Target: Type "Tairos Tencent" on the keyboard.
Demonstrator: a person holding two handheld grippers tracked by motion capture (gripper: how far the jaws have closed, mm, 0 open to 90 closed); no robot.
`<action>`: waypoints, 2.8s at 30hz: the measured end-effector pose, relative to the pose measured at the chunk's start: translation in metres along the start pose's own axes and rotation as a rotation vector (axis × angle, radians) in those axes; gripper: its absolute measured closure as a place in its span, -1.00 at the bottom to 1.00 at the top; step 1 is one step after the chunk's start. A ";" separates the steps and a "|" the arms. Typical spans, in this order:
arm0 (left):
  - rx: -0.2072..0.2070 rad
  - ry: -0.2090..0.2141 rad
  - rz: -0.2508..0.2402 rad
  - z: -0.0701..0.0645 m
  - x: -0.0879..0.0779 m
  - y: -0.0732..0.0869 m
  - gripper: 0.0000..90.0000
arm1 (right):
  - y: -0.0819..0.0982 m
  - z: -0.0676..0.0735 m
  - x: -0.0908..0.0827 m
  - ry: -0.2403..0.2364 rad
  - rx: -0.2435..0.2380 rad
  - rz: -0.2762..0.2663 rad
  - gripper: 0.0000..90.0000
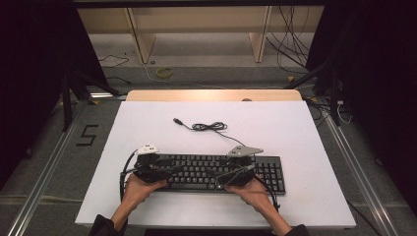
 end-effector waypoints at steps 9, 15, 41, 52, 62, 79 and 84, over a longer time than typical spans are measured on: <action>-0.004 0.006 -0.043 -0.001 -0.011 -0.003 -0.17 | -0.004 -0.001 0.006 0.010 -0.001 0.012 0.08; 0.003 0.013 -0.057 -0.002 -0.015 -0.003 -0.22 | -0.005 0.000 0.013 0.024 -0.020 0.032 0.32; 0.032 0.038 -0.108 -0.007 -0.033 0.005 -0.31 | 0.003 -0.002 0.038 0.038 -0.038 0.121 1.00; 0.028 0.039 -0.111 -0.008 -0.037 0.010 -0.30 | 0.007 -0.003 0.044 0.047 -0.043 0.144 1.00; 0.028 0.038 -0.112 -0.009 -0.041 0.014 -0.30 | 0.010 -0.004 0.047 0.062 -0.048 0.155 1.00; 0.015 0.009 -0.118 -0.002 -0.041 0.014 -0.27 | 0.002 -0.002 0.036 0.039 0.000 0.086 0.91; 0.020 0.006 -0.117 -0.001 -0.041 0.014 -0.22 | 0.001 0.001 0.033 0.022 -0.007 0.070 0.82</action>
Point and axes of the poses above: each handheld gripper's, and its own axes: x roughly forward along the jaws, y roughly out of its underside, z roughly to its left, the point moved 3 cm from there along x, roughly forward along the jaws, and after that the axes turned 7 degrees about -z, right-handed, at the moved point
